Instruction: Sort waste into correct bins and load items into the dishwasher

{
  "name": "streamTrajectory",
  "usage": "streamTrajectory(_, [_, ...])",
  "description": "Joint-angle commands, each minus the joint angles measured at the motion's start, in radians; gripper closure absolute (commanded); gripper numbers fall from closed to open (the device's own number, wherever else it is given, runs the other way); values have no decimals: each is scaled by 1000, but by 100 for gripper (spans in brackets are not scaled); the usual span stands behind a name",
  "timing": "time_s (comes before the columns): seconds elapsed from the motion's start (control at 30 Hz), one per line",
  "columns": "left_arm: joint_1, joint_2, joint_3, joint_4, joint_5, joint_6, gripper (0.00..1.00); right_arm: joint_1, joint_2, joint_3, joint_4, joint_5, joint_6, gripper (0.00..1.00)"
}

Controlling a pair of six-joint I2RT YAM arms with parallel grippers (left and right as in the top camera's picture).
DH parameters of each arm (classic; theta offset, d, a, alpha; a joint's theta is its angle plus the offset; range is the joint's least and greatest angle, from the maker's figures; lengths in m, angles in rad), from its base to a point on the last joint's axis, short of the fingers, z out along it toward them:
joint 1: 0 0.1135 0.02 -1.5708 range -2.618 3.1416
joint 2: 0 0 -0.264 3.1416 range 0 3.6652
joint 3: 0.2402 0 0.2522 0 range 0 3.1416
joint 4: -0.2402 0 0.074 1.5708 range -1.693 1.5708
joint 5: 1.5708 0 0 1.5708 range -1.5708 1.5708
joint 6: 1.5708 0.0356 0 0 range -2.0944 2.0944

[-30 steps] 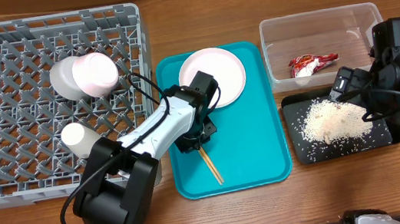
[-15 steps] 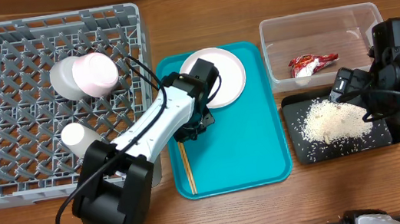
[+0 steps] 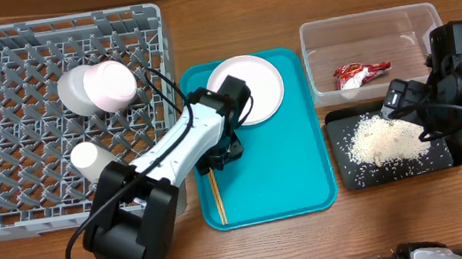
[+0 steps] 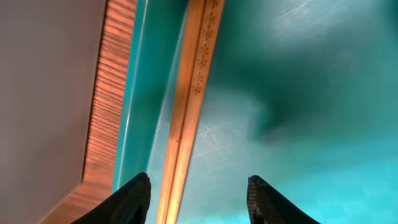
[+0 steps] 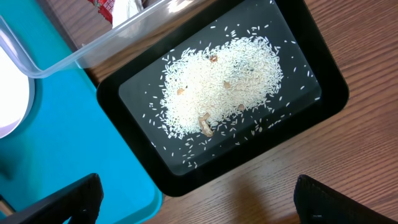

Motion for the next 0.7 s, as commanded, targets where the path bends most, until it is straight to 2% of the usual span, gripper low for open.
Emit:
streamTrajectory(0.0, [6, -24, -51, 42, 6, 6, 49, -5, -4, 9, 2, 0, -4, 0])
streamTrajectory(0.07, [6, -24, -70, 77, 35, 17, 53, -5, -4, 9, -1, 0, -3, 0])
streamTrajectory(0.2, [5, -23, -83, 148, 90, 87, 55, -5, -4, 9, -1, 0, -3, 0])
streamTrajectory(0.57, [6, -23, -90, 124, 89, 87, 60, -5, -4, 9, -3, 0, -3, 0])
streamTrajectory(0.67, [7, -23, -87, 108, 88, 88, 57, -5, -4, 9, -3, 0, -3, 0])
